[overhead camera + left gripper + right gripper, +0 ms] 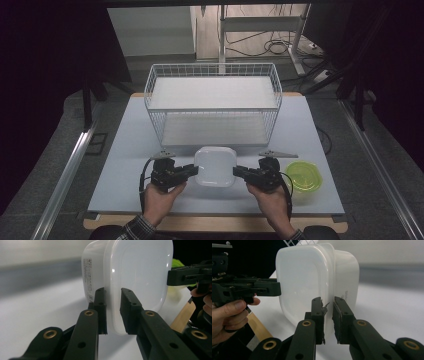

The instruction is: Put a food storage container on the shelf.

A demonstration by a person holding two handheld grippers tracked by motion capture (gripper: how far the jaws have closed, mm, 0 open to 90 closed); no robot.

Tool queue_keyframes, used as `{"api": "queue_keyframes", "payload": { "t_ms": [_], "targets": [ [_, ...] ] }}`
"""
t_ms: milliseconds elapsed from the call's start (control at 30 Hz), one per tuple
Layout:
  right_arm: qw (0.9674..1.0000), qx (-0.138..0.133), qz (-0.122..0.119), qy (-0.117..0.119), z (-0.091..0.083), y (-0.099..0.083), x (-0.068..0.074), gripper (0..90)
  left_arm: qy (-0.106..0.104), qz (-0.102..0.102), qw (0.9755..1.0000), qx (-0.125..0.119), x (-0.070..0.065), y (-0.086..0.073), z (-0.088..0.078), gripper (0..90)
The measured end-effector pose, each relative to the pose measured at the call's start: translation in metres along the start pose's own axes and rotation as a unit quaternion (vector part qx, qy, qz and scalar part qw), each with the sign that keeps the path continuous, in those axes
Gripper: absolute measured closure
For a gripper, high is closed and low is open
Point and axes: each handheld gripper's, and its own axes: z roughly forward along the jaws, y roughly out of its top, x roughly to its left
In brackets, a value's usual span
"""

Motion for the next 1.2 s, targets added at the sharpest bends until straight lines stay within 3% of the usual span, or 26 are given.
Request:
{"api": "queue_keyframes", "payload": {
  "t_ms": [333,433,800,1200],
  "targets": [
    [0.9984,-0.035,-0.045,0.002,-0.01,0.047,0.017,79.8,0.01,0.022,0.9992,-0.032,-0.006,0.042,-0.02,77.0],
    [0.9981,-0.039,-0.048,0.002,-0.011,0.055,0.019,79.8,0.01,0.025,0.9988,-0.04,-0.007,0.053,-0.024,77.0],
    [0.9961,-0.067,-0.057,0.012,-0.02,0.111,0.024,79.3,0.02,0.046,0.9962,-0.072,-0.014,0.108,-0.038,77.1],
    [0.9951,-0.073,-0.067,0.001,-0.017,0.154,0.029,78.4,0.032,0.047,0.9948,-0.085,-0.009,0.143,-0.044,77.1]
  ]
}}
